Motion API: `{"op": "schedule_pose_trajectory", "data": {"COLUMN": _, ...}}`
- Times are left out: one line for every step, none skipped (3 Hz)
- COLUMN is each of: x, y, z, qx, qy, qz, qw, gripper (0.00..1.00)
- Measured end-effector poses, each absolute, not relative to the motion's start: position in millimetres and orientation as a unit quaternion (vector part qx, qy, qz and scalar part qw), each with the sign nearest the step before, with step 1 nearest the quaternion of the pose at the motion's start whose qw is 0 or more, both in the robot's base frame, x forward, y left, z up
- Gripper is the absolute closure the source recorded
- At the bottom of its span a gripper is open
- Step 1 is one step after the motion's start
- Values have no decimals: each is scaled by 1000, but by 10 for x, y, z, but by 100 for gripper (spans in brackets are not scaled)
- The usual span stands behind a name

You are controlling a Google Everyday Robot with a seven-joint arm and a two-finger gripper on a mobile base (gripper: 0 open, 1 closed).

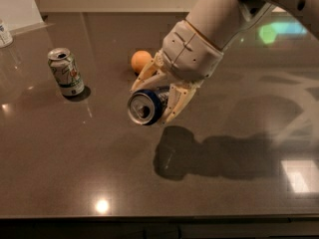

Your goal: Place pepsi can upright

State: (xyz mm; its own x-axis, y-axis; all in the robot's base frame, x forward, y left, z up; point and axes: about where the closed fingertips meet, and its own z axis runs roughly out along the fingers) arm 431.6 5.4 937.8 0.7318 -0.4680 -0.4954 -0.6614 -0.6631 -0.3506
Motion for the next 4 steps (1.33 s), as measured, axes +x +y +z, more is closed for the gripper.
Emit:
{"op": "schedule_pose_trajectory", "data": {"x": 4324, "y": 8, "z": 9328, "qx": -881, "qy": 326, "qz": 232, "qw": 254, "gripper": 100}}
{"op": "schedule_pose_trajectory", "data": {"x": 4321, "y": -9, "z": 9259, "qx": -867, "qy": 333, "qz": 270, "qw": 253, "gripper": 100}}
{"op": "schedule_pose_trajectory", "data": {"x": 4261, "y": -63, "z": 9237, "qx": -843, "qy": 360, "qz": 285, "qw": 280, "gripper": 100}}
{"op": "schedule_pose_trajectory", "data": {"x": 4223, "y": -238, "z": 9217, "qx": -800, "qy": 439, "qz": 266, "qw": 311, "gripper": 100}}
